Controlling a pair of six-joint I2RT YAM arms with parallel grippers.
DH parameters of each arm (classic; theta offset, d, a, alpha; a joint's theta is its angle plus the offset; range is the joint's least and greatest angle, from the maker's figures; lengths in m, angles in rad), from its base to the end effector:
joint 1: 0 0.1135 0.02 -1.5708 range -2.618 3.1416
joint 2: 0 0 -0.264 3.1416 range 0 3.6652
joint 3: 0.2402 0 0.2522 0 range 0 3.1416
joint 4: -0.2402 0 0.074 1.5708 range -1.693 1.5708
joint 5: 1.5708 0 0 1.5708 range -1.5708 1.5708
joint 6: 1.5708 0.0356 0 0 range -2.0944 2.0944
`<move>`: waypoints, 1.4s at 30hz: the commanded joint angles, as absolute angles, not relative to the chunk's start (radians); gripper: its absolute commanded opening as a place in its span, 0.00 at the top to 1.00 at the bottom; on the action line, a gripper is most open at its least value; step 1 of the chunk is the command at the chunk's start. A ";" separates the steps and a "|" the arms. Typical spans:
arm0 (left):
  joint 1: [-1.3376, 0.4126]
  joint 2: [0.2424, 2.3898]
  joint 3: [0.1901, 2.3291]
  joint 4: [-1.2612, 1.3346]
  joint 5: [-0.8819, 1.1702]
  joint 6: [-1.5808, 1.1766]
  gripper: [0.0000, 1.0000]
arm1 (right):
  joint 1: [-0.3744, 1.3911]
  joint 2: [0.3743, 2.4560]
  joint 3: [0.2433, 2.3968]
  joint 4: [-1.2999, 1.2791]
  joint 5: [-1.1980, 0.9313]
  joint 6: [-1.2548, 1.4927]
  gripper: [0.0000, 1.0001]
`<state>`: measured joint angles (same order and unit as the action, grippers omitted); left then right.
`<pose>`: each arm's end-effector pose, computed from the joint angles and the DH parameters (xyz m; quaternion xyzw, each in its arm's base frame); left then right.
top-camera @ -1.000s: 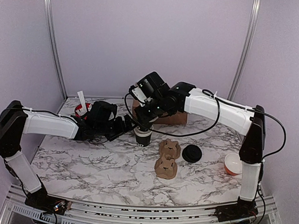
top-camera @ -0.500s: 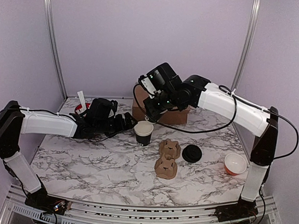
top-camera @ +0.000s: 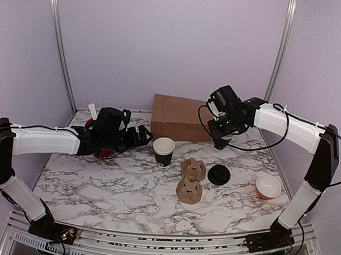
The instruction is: Pack the takeout coffee
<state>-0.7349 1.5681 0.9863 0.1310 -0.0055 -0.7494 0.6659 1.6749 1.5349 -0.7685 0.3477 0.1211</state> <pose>0.2639 -0.2383 0.2453 -0.0076 0.8472 -0.3573 0.3931 0.2941 0.2156 0.3166 -0.1964 0.9122 -0.0283 0.3585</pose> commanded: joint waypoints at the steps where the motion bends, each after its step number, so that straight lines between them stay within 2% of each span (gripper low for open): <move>1: -0.738 1.508 0.995 0.074 -0.023 -0.713 0.01 | 0.558 1.632 1.430 -0.691 0.310 0.138 1.00; 7: -0.739 1.469 0.983 0.044 -0.037 -0.697 0.01 | 0.450 1.650 1.329 -0.583 0.245 0.142 0.96; 13: -0.739 1.436 0.969 0.027 -0.048 -0.695 0.01 | 0.426 1.704 1.316 -0.544 0.247 0.147 0.90; 26: -0.739 1.412 0.957 0.012 -0.046 -0.683 0.01 | 0.427 1.661 1.334 -0.585 0.233 0.159 0.60; 36: -0.739 1.399 0.971 0.024 -0.034 -0.659 0.01 | 0.444 1.531 1.302 -0.623 0.145 0.179 0.27; 42: -0.739 1.402 0.987 0.026 -0.033 -0.638 0.01 | 0.519 1.463 1.213 -0.634 0.157 0.238 0.18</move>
<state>-0.7349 1.4277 0.9638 0.0296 -0.0383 -0.6666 0.4675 1.4967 1.2686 -0.6064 0.1692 0.1852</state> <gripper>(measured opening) 0.991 0.805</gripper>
